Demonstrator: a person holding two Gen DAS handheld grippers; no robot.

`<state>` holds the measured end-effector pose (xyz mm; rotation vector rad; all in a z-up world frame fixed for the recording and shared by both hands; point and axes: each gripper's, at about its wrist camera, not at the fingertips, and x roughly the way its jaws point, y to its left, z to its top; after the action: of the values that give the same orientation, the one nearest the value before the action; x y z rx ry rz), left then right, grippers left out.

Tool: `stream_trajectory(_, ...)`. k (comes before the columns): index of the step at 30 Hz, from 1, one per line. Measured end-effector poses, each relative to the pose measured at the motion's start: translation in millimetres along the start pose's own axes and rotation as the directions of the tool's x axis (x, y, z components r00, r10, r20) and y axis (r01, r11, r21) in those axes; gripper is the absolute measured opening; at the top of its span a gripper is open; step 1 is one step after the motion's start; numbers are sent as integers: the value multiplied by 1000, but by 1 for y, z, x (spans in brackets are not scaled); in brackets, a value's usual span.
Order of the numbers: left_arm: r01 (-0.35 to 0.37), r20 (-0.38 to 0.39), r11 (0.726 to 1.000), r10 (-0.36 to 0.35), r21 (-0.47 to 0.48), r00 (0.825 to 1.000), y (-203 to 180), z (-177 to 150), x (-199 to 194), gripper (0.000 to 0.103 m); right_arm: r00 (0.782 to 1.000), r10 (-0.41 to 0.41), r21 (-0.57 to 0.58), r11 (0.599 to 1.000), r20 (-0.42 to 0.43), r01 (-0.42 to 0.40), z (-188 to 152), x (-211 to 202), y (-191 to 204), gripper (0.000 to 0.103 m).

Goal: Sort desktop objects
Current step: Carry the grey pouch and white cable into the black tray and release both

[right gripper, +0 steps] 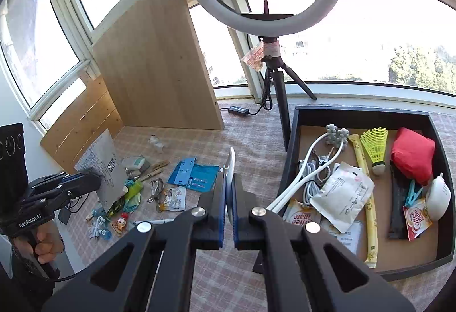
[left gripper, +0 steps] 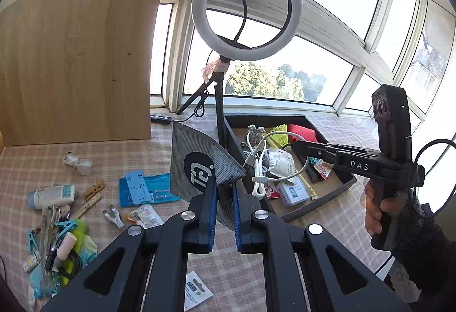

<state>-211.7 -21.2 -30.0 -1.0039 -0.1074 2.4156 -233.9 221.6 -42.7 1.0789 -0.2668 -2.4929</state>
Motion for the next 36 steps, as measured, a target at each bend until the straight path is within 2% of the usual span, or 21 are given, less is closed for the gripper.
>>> stream_trajectory(6, 113, -60, 991, -109, 71, 992, -70, 37, 72, 9, 987, -156, 114, 982, 28, 152, 2, -37, -89, 4)
stream_trajectory(13, 208, -163, 969, -185, 136, 969, -141, 55, 143, 9, 958, -286, 196, 941, 24, 276, -9, -59, -160, 4)
stream_trajectory(18, 206, -187, 965, -174, 166, 967, -171, 65, 176, 9, 943, -334, 220, 921, 16, 322, -11, -65, -186, 4)
stream_trajectory(19, 206, -187, 965, -175, 160, 967, -174, 69, 182, 12, 941, -339, 217, 919, 14, 328, -10, -64, -188, 4)
stream_trajectory(20, 204, -189, 967, -174, 153, 966, -177, 72, 188, 19, 941, -337, 207, 922, 13, 327, -9, -62, -190, 4)
stream_trajectory(21, 187, -198, 973, -158, 134, 967, -175, 73, 195, 31, 942, -335, 199, 924, 4, 328, -8, -60, -191, 7)
stream_trajectory(22, 169, -207, 979, -143, 116, 968, -174, 75, 201, 60, 937, -349, 204, 917, -14, 344, -7, -57, -194, 22)
stream_trajectory(23, 152, -215, 983, -128, 100, 968, -173, 76, 207, 65, 931, -363, 209, 909, -32, 362, -5, -55, -196, 53)
stream_trajectory(24, 144, -208, 985, -122, 99, 971, -171, 76, 207, 65, 923, -384, 223, 898, -23, 379, -6, -57, -198, 64)
stream_trajectory(25, 137, -201, 986, -115, 97, 973, -168, 76, 207, 65, 920, -391, 229, 896, 7, 379, -6, -61, -198, 68)
stream_trajectory(29, 123, -185, 987, -103, 102, 977, -159, 75, 202, 64, 915, -404, 219, 895, 22, 390, -4, -63, -197, 68)
stream_trajectory(33, 121, -176, 987, -101, 104, 979, -151, 75, 192, 63, 917, -399, 207, 898, 18, 387, -2, -61, -193, 68)
stream_trajectory(36, 122, -158, 988, -106, 93, 982, -144, 76, 176, 61, 926, -376, 199, 909, 19, 365, -2, -58, -185, 68)
